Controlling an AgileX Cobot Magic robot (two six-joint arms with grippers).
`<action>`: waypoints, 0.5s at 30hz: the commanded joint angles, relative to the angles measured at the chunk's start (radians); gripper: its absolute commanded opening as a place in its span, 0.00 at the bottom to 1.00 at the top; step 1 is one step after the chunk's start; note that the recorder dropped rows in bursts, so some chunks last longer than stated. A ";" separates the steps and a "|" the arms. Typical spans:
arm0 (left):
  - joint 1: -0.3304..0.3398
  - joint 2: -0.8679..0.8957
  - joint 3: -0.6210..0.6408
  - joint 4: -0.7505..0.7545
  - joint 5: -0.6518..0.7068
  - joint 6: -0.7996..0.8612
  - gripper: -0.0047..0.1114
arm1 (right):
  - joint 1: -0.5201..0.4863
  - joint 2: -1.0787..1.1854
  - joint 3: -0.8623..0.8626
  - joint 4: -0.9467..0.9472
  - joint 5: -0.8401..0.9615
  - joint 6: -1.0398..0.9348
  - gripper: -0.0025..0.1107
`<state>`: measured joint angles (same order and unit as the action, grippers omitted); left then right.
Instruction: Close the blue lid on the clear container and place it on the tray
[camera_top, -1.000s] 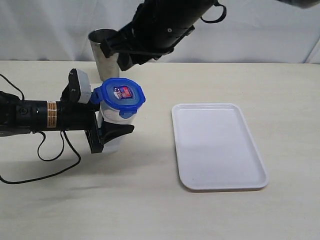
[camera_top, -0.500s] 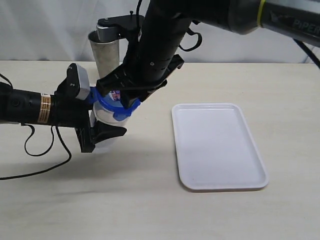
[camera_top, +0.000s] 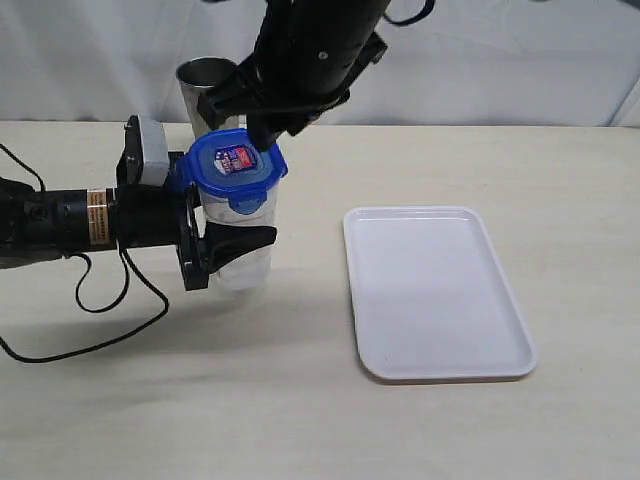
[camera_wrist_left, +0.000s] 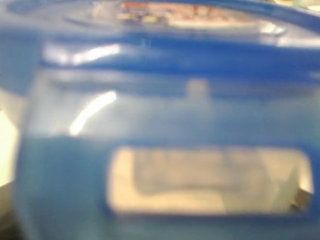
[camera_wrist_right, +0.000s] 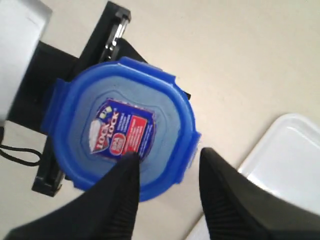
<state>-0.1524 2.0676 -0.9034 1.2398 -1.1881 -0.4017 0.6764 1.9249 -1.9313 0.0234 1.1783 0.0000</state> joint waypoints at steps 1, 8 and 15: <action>-0.013 0.067 -0.007 -0.122 -0.033 0.047 0.04 | 0.000 -0.060 -0.009 -0.016 -0.013 0.000 0.35; -0.056 0.103 -0.007 -0.124 -0.033 0.087 0.04 | 0.000 -0.027 0.017 0.094 -0.047 -0.057 0.22; -0.058 0.103 -0.007 -0.109 -0.033 0.087 0.04 | 0.000 0.057 0.042 0.088 -0.046 -0.068 0.06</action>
<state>-0.2083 2.1734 -0.9034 1.1436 -1.1865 -0.3165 0.6764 1.9606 -1.8938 0.1117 1.1413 -0.0597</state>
